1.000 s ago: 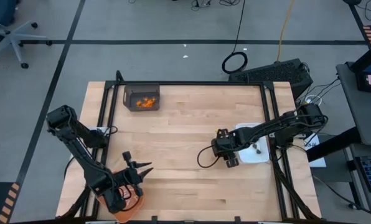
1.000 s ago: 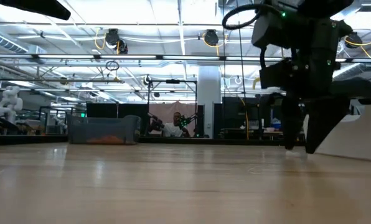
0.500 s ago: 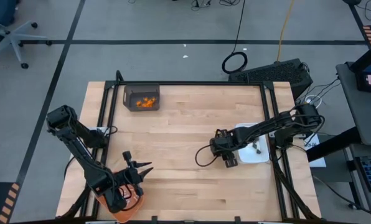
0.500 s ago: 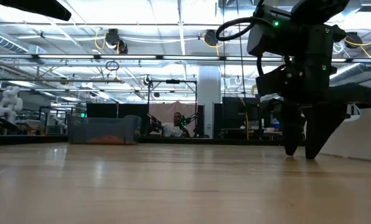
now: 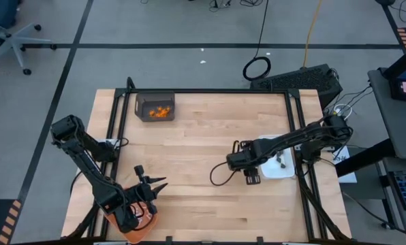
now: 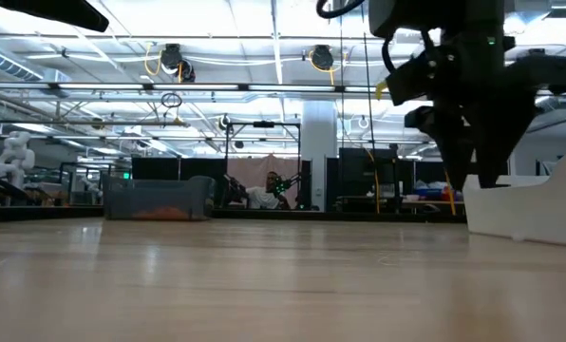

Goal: Sort Halloween decoration
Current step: Put the white bone toy into the orange bin

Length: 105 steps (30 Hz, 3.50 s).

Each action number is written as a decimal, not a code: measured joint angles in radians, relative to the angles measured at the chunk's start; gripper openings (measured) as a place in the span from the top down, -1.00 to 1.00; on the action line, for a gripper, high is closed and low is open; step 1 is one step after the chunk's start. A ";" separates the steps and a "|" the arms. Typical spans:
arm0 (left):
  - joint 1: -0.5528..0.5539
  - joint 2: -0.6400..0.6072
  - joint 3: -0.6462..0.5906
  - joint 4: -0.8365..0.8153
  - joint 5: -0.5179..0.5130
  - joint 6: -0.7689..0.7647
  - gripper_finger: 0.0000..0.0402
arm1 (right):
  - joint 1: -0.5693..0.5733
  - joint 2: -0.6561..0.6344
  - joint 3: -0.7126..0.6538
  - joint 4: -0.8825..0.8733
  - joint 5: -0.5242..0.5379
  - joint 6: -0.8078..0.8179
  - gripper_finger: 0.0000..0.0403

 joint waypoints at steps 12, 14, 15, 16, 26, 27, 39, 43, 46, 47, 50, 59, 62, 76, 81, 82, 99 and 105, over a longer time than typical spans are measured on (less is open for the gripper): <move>0.000 0.000 0.000 0.004 0.021 -0.009 0.52 | 0.029 0.147 0.000 -0.097 -0.013 0.024 0.40; 0.000 0.000 0.000 0.010 0.025 -0.009 0.52 | 0.029 0.174 0.000 -0.108 -0.013 0.008 0.42; 0.000 0.000 0.000 0.013 0.030 -0.009 0.52 | 0.029 0.184 0.000 -0.120 -0.013 0.004 0.42; 0.000 0.000 0.000 0.017 0.035 -0.008 0.52 | 0.029 0.193 0.000 -0.126 -0.011 0.000 0.42; 0.000 0.000 0.000 0.020 0.045 -0.004 0.52 | 0.029 0.211 0.000 -0.154 -0.006 -0.040 0.43; 0.000 0.000 0.000 0.020 0.045 -0.004 0.52 | 0.029 0.211 0.000 -0.152 -0.006 -0.047 0.43; 0.000 0.000 0.000 0.017 0.045 -0.001 0.52 | 0.029 0.211 -0.034 -0.100 -0.010 -0.111 0.73; 0.000 0.000 0.000 0.017 0.045 0.000 0.52 | 0.029 0.211 -0.035 -0.059 -0.012 -0.128 0.89; 0.000 0.000 0.000 0.017 0.045 0.000 0.52 | 0.029 0.210 -0.035 -0.040 -0.011 -0.129 0.97; 0.000 0.000 0.000 0.017 0.045 0.000 0.52 | 0.029 0.209 -0.035 -0.034 -0.011 -0.128 0.97; 0.000 0.000 0.000 0.017 0.045 0.001 0.52 | 0.029 0.210 -0.025 -0.027 -0.011 -0.105 0.96; 0.000 0.000 -0.001 0.009 0.045 0.001 0.52 | 0.037 0.212 0.109 0.090 -0.091 -0.002 0.99; 0.000 0.000 -0.001 0.008 0.045 0.001 0.52 | 0.037 0.212 0.155 0.180 -0.116 0.039 0.99; 0.000 0.001 -0.001 0.022 0.045 0.004 0.52 | 0.065 0.284 0.114 0.966 -0.120 0.179 0.99; 0.002 0.006 -0.001 0.055 0.046 0.075 0.52 | 0.070 0.367 0.104 1.241 -0.133 0.232 0.99; 0.001 0.007 -0.001 0.065 0.047 0.098 0.52 | 0.070 0.384 0.104 1.300 -0.142 0.240 0.99; -0.027 0.006 -0.001 0.399 0.046 0.810 -0.18 | 0.050 0.488 0.104 1.960 -0.171 0.253 0.99; -0.040 0.006 -0.001 0.502 0.034 1.114 -0.32 | 0.039 0.488 0.104 2.056 -0.171 0.246 0.99</move>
